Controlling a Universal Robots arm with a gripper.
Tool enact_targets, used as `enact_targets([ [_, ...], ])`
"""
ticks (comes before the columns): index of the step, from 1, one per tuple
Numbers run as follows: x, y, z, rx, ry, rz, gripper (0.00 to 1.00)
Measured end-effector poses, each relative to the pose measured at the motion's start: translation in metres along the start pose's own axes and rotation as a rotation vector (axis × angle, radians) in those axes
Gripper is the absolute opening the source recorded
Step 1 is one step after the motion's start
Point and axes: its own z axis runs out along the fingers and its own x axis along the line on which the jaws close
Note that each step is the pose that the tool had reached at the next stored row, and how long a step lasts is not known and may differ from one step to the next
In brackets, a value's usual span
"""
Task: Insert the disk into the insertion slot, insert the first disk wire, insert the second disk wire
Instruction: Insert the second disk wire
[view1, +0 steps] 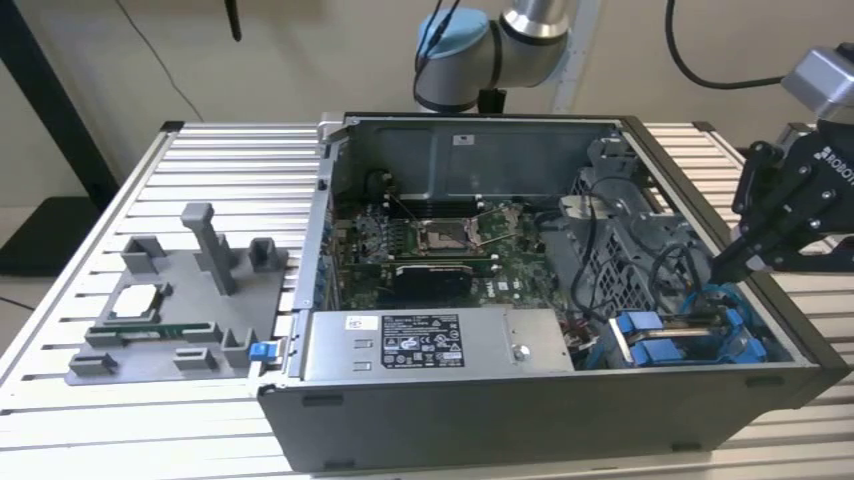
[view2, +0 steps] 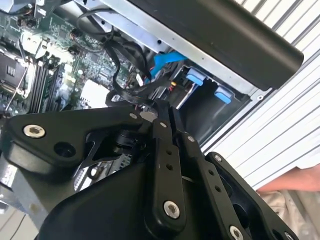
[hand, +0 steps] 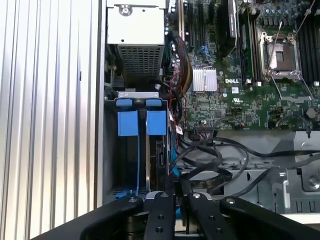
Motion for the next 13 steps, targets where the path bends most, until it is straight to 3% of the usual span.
enact_targets([
  [13,-0.0003,0.0259,-0.0014,0.0001,-0.0009,0.004,0.00],
])
